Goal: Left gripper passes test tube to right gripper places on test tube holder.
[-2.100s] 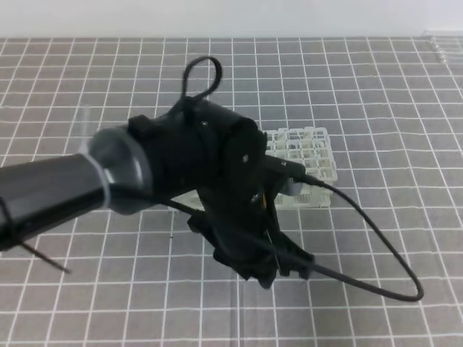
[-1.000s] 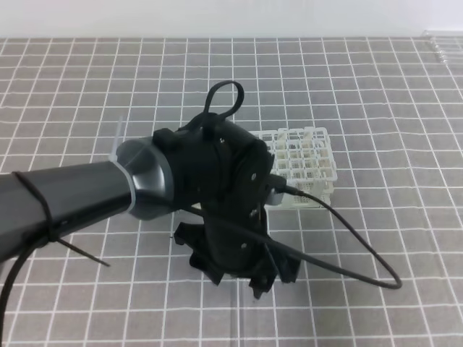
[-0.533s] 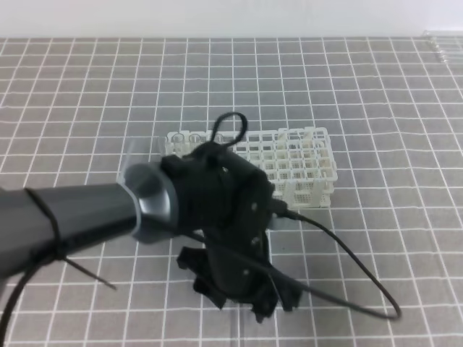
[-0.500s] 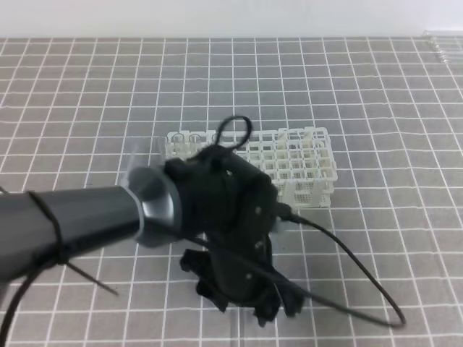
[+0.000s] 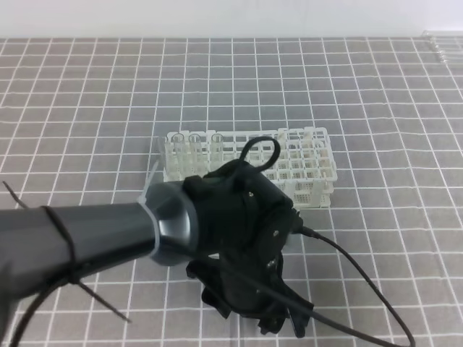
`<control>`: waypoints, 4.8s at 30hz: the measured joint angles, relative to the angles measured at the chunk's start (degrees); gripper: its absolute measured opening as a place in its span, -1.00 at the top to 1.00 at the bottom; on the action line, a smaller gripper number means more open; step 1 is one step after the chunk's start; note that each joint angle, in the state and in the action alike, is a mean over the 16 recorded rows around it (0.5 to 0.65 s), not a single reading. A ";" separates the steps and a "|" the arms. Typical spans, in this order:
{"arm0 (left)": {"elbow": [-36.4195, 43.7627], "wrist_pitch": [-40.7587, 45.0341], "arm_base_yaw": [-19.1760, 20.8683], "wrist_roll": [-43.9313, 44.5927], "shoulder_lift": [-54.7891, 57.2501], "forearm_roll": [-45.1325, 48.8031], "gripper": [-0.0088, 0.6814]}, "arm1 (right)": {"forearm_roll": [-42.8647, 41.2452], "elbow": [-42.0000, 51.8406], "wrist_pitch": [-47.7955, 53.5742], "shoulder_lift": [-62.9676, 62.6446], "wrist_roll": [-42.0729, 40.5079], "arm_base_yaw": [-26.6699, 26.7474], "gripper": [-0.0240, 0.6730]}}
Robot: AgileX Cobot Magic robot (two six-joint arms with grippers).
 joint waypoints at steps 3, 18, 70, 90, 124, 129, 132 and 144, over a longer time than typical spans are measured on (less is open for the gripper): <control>0.00 0.07 0.01 -0.42 0.73 0.48 -0.20 | 0.00 0.00 0.14 0.00 0.00 0.00 0.97; -0.18 -0.30 -0.03 -0.16 3.39 1.04 0.27 | 0.26 0.00 0.32 0.00 0.00 0.00 0.97; 55.98 -78.01 12.51 -7.30 -50.64 16.43 0.72 | 11.97 -10.53 -42.41 18.36 -21.79 44.51 0.97; 56.10 -95.67 12.61 0.97 -40.05 16.95 0.91 | 15.79 -6.96 -64.21 21.26 -24.37 55.33 0.21; 56.09 -99.42 12.59 5.72 -39.66 17.04 0.88 | 7.47 -13.50 -72.47 33.74 -10.67 55.43 -0.21; 56.08 -99.38 12.58 5.48 -39.65 17.04 0.86 | 5.57 -13.53 -73.33 33.82 -8.63 55.43 -0.20; 56.09 -99.62 12.60 5.32 -39.68 17.04 0.89 | 5.40 -13.53 -73.44 33.87 -8.22 55.43 -0.18; 56.11 -100.27 12.61 5.19 -39.69 17.04 0.94 | 5.35 -13.53 -73.22 34.64 -7.42 55.43 -0.02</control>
